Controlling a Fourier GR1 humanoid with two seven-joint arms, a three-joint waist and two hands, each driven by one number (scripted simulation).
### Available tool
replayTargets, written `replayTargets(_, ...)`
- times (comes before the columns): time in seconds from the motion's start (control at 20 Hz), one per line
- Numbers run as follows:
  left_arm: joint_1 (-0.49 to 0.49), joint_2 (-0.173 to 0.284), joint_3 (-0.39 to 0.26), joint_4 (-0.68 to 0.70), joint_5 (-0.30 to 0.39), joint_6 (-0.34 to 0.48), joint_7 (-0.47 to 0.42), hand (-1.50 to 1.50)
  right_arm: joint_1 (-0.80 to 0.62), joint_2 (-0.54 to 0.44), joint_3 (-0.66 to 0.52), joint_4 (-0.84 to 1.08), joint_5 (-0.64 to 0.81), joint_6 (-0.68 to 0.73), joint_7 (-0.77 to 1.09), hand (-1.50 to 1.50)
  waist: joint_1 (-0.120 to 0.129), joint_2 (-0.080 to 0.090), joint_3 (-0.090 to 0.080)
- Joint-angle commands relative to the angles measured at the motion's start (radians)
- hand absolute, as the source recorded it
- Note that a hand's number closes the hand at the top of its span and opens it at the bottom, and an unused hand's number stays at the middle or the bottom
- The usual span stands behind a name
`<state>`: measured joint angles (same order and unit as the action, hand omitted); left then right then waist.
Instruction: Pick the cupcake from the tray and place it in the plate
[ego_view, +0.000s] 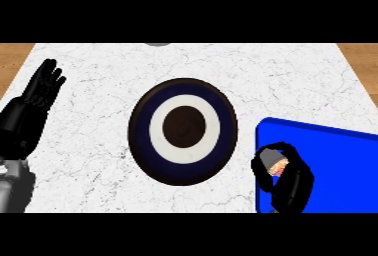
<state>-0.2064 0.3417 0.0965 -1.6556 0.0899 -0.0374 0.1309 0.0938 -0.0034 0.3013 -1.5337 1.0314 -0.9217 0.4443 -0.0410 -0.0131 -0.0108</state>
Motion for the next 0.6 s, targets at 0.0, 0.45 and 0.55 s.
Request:
replayTargets(0.0, -0.005, -0.015, -0.017, 0.017, -0.009, -0.003, -0.020, 0.00, -0.063, 0.003, 0.084, -0.044, 0.115, 0.000, 0.220, 1.50, 0.027, 0.012, 0.000)
replayTargets(0.45, -0.039, -0.041, -0.058, 0.008, -0.020, -0.004, -0.011, 0.00, -0.379, 0.003, 0.098, 0.013, 0.403, 0.287, 0.759, 1.50, 0.068, 0.014, 0.005)
replayTargets(0.55, -0.079, -0.031, -0.050, 0.031, -0.008, -0.018, -0.001, 0.00, -0.480, 0.003, 0.137, 0.090, 0.448, 0.310, 0.878, 1.50, 0.077, 0.019, 0.007)
